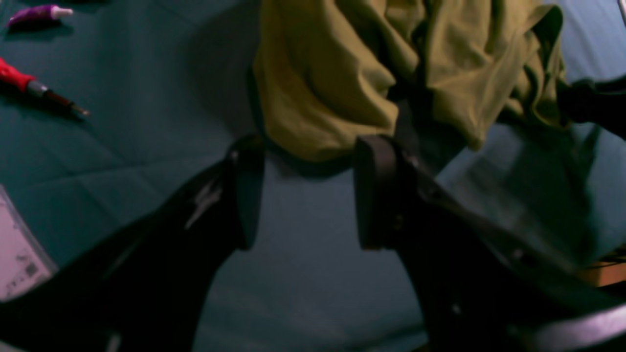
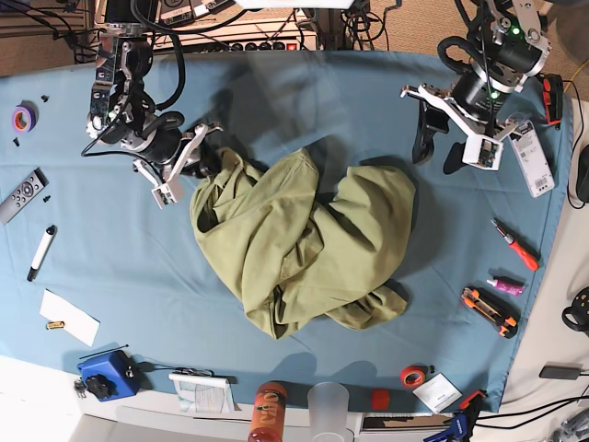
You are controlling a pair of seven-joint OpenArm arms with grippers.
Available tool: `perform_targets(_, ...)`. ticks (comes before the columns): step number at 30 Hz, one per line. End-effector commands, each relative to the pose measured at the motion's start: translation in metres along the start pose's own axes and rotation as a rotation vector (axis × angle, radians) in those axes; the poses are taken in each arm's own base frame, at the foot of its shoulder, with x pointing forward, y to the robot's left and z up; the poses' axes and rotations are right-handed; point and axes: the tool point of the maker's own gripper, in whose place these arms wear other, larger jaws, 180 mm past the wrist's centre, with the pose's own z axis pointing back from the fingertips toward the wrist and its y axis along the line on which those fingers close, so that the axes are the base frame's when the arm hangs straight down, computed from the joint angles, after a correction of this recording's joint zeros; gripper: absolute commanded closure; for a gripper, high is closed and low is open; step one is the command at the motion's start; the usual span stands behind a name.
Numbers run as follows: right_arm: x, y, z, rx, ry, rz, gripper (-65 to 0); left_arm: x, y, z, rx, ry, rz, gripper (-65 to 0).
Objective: Layout the t-shirt on the table in an organized manner, then fold the t-shirt properly
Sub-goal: 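Move both grippers down toward the crumpled olive-green t-shirt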
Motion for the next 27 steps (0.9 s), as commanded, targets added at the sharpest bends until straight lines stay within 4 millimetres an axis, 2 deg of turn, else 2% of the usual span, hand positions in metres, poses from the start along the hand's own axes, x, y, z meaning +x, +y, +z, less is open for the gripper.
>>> perform_targets(1, 0.012, -0.007, 0.004, -0.020, -0.033, 0.008, 0.0, 0.012, -0.009, 0.001, -0.042, -0.053, -0.004, -30.5)
perform_targets(5, 0.023, -0.020, 0.012, -0.056, -0.093, -0.008, 0.0, 0.010, -0.050, -0.008, -0.181, -0.049, -0.027, -30.5)
perform_targets(8, 0.035, -0.035, 0.020, -0.096, -0.132, -0.021, 0.0, 0.004, -0.089, -0.020, -0.272, -0.016, -0.098, -30.5)
perform_targets(10, 0.044, -0.046, 0.025, -0.122, -0.159, -0.030, 0.0, 0.004, -0.107, -0.030, -0.295, -0.009, -0.143, -30.5)
perform_targets(14, 0.050, -0.058, 0.033, -0.150, -0.179, -0.037, 0.0, 0.005, -0.129, -0.054, -0.286, -0.011, -0.215, -30.5)
perform_targets(20, 0.047, -0.058, 0.033, -0.150, -0.161, -0.036, 0.0, -0.029, -0.174, -0.087, -0.385, 0.087, -0.272, -30.6)
perform_targets(22, 0.047, -0.057, 0.033, -0.149, -0.160, -0.037, 0.0, -0.034, -0.184, -0.097, -0.386, 0.108, -0.273, -31.0)
perform_targets(25, 0.046, -0.058, 0.033, -0.152, -0.157, -0.036, 0.0, -0.024, -0.194, -0.106, -0.375, 0.087, -0.245, -33.5)
perform_targets(27, 0.046, -0.058, 0.033, -0.152, -0.154, -0.036, 0.0, -0.012, -0.193, -0.111, -0.347, 0.065, -0.212, -33.9)
